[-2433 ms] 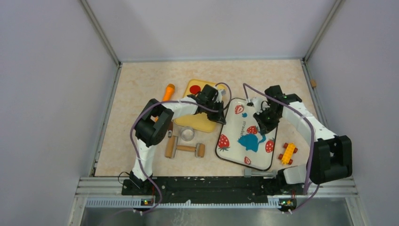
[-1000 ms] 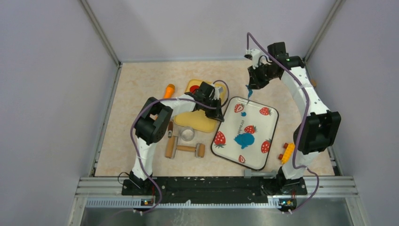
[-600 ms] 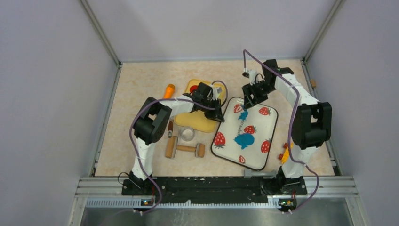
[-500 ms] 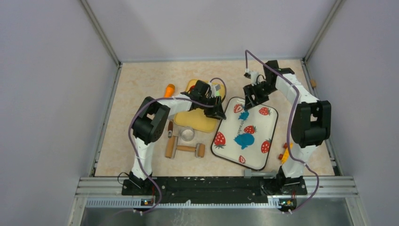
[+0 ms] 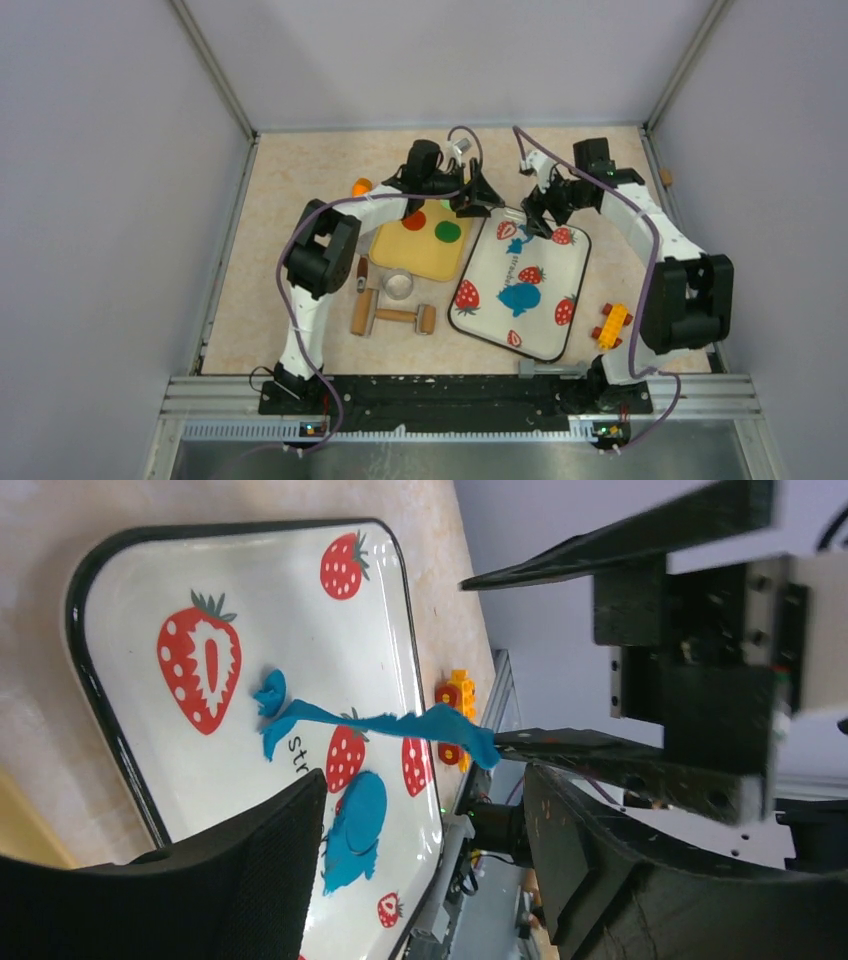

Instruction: Roll out the dumpling wrappers from the dough

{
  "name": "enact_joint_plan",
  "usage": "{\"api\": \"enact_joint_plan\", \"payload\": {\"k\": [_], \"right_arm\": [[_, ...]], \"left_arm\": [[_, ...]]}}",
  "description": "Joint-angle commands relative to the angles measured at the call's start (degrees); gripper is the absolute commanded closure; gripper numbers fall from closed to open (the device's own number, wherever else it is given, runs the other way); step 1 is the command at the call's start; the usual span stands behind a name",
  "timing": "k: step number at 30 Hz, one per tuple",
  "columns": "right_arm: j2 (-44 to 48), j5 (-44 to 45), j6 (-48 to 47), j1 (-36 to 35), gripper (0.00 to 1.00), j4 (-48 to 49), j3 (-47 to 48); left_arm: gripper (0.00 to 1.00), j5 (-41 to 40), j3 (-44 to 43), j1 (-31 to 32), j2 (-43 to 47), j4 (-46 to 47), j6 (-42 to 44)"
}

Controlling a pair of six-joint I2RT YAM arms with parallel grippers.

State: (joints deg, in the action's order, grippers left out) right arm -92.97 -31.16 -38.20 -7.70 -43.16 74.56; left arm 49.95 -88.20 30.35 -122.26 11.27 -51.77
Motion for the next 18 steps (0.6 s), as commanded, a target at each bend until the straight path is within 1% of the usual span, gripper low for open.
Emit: {"api": "enact_joint_plan", "payload": {"k": [1, 3, 7, 11, 15, 18], "right_arm": [[7.0, 2.0, -11.6, -2.8, 0.18, 14.0, -4.6], [7.0, 3.3, -13.1, -4.3, 0.18, 14.4, -4.7], [6.7, 5.1, -13.6, -6.4, 0.18, 15.4, -4.8], [6.3, 6.4, -13.6, -7.0, 0.18, 16.6, -5.0], [6.4, 9.0, -11.6, -6.9, 0.18, 19.0, -4.6], [7.2, 9.9, -11.4, -6.9, 0.18, 19.0, -3.7]], "left_arm": [[0.25, 3.4, -5.1, 1.5, -4.0, 3.0, -5.9], [0.24, 2.5, -7.5, 2.4, -5.2, 0.6, -4.8], [0.23, 2.1, -8.9, 4.4, -6.2, 0.6, -4.5], [0.24, 2.0, -8.5, 6.0, -6.8, 0.3, -4.0], [0.26, 0.6, -8.4, 6.8, -7.1, -3.6, -1.2], [0.26, -0.2, -7.8, 6.8, -7.6, -4.5, -1.3]]}}
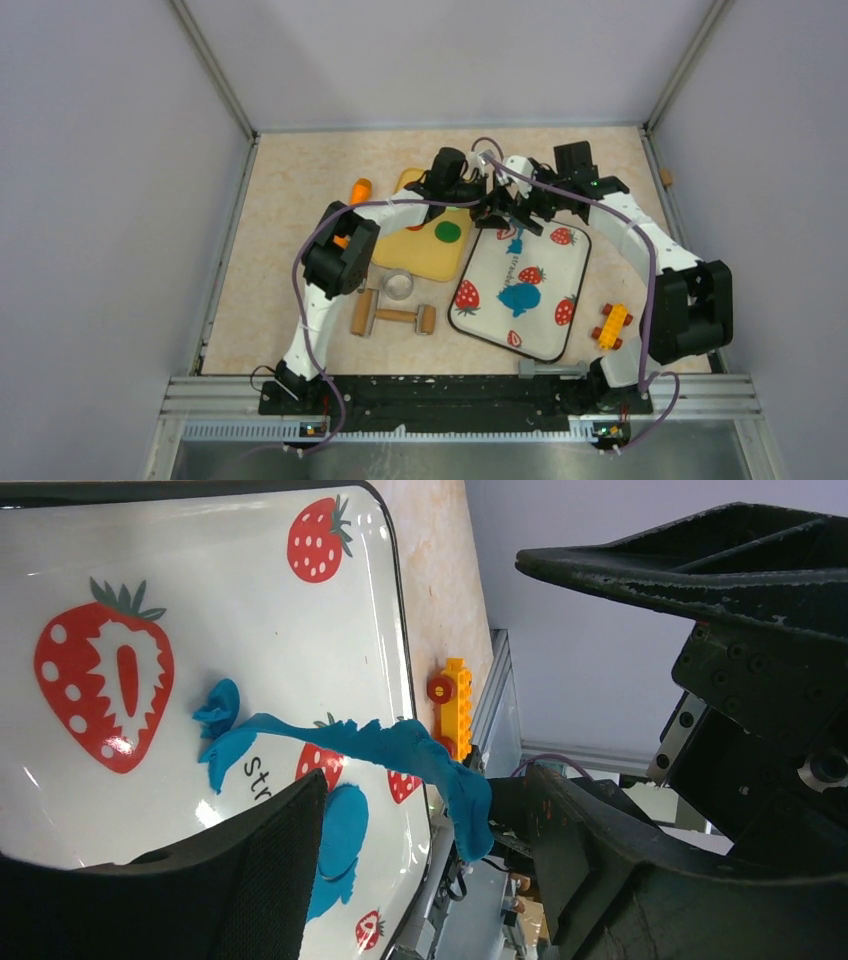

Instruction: Roll out the dumpling wrappers from the dough

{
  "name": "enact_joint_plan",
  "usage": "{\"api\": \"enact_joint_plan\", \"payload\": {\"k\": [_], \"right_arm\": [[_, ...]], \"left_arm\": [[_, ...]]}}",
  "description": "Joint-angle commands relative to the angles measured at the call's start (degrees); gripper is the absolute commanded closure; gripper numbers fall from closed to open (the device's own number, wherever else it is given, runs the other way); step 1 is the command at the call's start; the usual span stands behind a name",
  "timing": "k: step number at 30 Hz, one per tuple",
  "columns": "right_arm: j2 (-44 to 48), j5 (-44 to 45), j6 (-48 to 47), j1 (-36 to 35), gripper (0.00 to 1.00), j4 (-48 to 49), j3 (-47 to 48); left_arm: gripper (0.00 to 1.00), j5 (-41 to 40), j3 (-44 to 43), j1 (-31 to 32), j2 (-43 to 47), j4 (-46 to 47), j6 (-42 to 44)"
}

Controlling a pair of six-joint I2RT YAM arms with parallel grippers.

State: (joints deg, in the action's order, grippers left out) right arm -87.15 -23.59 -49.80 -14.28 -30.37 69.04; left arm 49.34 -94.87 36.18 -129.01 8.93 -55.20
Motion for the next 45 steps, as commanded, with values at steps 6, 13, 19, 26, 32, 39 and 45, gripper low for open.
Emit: {"api": "enact_joint_plan", "payload": {"k": [6, 13, 19, 26, 32, 39, 45], "right_arm": [[5.3, 3.1, 2.5, 0.1, 0.18, 7.7, 3.2], [8.9, 2.8, 2.7, 1.7, 0.18, 4.4, 5.1], [12.5, 2.3, 5.2, 2.5, 0.18, -2.6, 3.5], [15.5, -9.0, 6.4, 2.5, 0.20, -18.1, -1.5], [15.0, -14.7, -8.3, -3.4, 0.23, -27.2, -6.7], [12.4, -6.6, -24.8, -12.0, 0.16, -23.2, -13.4], [4.2, -3.5, -29.8, -12.7, 0.10, -18.5, -14.8]], "left_arm": [[0.28, -2.2, -1.6, 1.0, -2.8, -6.0, 5.4], [0.28, -4.7, -4.1, 0.9, -5.0, -8.6, 10.3], [0.24, -7.4, -9.4, 0.2, -4.1, -9.7, 13.5], [0.25, -10.6, -11.5, -2.6, 3.0, -12.3, 20.4], [0.34, -14.1, -2.6, -5.2, 10.8, -23.2, 32.1], [0.39, -9.0, 14.6, -5.5, 19.7, -27.4, 41.3], [0.39, -5.4, 18.7, -5.2, 19.6, -29.8, 41.0]]}}
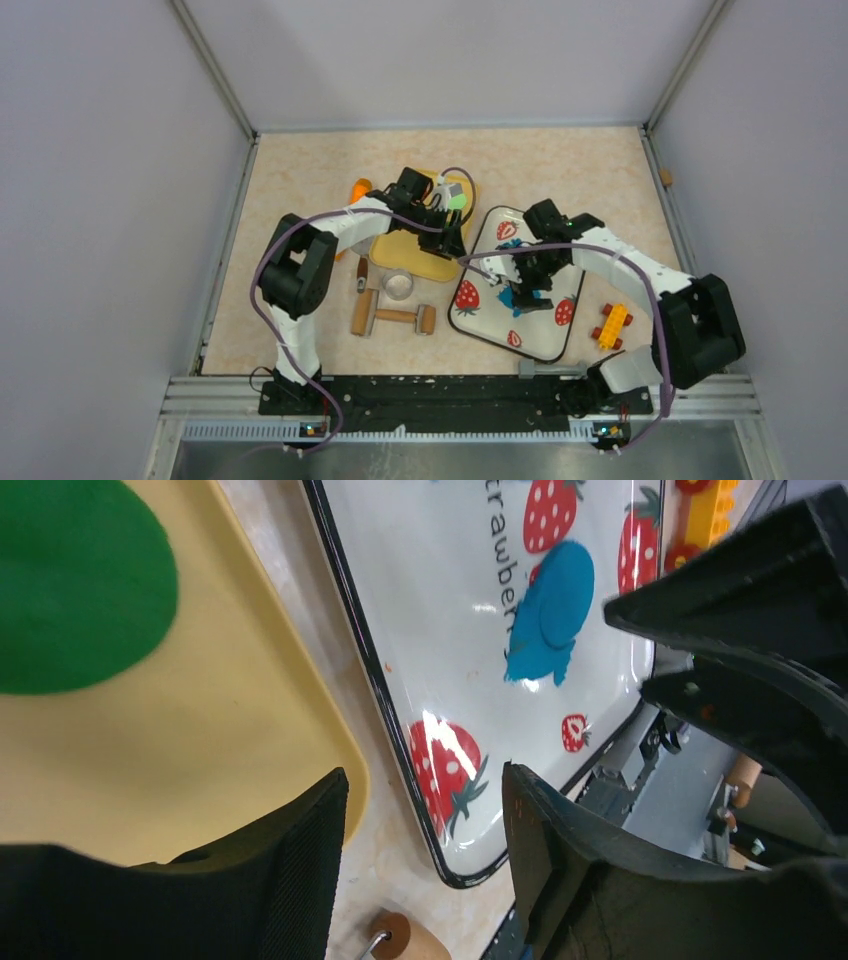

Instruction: Roll out the dumpling wrappers from the dough

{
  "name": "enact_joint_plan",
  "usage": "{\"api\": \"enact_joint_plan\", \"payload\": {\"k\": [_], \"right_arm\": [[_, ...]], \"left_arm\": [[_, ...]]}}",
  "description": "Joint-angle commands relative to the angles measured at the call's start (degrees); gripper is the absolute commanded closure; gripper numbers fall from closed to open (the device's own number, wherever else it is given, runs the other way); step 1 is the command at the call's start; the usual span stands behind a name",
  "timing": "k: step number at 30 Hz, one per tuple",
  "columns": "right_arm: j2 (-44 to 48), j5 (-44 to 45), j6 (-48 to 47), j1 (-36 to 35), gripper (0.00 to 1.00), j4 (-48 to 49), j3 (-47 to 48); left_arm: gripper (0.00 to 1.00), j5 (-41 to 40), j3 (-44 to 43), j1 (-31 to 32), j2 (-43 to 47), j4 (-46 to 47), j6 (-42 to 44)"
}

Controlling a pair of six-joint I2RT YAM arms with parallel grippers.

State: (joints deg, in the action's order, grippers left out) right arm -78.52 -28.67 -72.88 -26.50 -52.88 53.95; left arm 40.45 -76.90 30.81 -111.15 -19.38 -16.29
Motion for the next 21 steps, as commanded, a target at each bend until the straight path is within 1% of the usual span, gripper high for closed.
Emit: {"api": "enact_joint_plan", "payload": {"k": [1, 3, 6, 9, 17, 21], "right_arm": [[-6.7, 1.4, -6.7, -0.5, 0.10, 4.2, 0.9], [-9.3, 1.2, -6.6, -0.6, 0.10, 4.4, 1.9], [-11.7, 1.7, -6.3, -0.9, 0.11, 5.9, 2.4], [-13.3, 1.9, -6.8, -1.3, 0.11, 4.8, 3.0], [-13.7, 3.3, -5.6, -2.2, 0.11, 7.6, 0.5], [-13.5, 4.0, -5.2, -2.8, 0.12, 8.2, -0.9]], "left_arm": [[0.40, 3.2, 1.3, 0.2, 1.8, -0.6, 1.3], [0.40, 2.0, 2.6, 0.2, 2.0, 1.3, 0.3], [0.39, 0.4, 2.2, 0.0, 1.8, 1.4, -0.2], [0.39, 0.2, 1.8, -0.6, 1.5, 1.3, -0.6], [0.39, -0.3, 1.3, -2.8, 0.6, 2.0, -2.4], [0.39, -0.1, 0.4, -3.4, -0.1, 2.0, -2.7]]}}
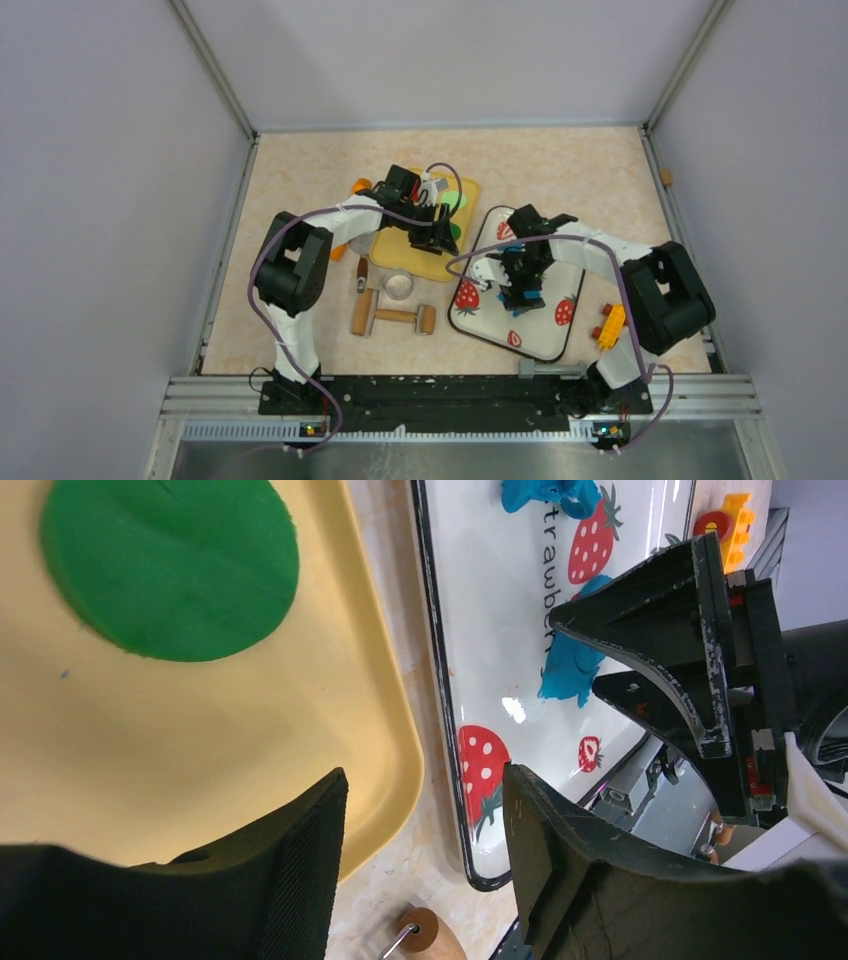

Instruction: Roll out the dumpling wrappers from the dough

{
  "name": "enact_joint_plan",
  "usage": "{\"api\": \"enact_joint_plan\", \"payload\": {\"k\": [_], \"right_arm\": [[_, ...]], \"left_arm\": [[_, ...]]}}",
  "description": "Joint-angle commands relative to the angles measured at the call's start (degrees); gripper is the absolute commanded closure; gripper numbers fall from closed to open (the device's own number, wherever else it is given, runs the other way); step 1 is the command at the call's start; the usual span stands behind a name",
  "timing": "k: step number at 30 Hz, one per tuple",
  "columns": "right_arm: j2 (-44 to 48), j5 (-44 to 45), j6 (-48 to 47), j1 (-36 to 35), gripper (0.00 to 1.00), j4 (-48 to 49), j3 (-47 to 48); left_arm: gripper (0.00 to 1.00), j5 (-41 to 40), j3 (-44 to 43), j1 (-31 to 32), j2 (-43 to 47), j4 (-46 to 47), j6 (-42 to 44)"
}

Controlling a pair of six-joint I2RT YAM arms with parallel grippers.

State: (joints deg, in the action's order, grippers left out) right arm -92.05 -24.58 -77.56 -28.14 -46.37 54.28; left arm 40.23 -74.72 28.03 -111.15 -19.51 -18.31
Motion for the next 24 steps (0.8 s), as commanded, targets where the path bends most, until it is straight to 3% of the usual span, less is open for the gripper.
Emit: {"api": "enact_joint_plan", "payload": {"k": [1, 7, 14, 24], "right_arm": [[0.3, 0.8, -0.4, -1.5, 0.13, 2.4, -1.9], [2.2, 1.7, -0.4, -1.8, 0.15, 3.2, -4.4], [1.8, 3.8, 1.1, -2.1, 0.26, 4.6, -6.4], [0.5, 3.0, 7.3, -3.6, 0.52, 7.3, -4.5]], "left_arm": [[0.39, 0.1, -2.1, -0.7, -0.2, 2.0, -0.7], [0.39, 0.2, -3.1, -1.3, -1.0, 1.9, -0.9], [0.39, 0.2, -3.3, -1.3, -1.3, 2.3, -1.2], [0.39, 0.0, -3.1, -1.3, -1.1, 2.4, -1.1]]}}
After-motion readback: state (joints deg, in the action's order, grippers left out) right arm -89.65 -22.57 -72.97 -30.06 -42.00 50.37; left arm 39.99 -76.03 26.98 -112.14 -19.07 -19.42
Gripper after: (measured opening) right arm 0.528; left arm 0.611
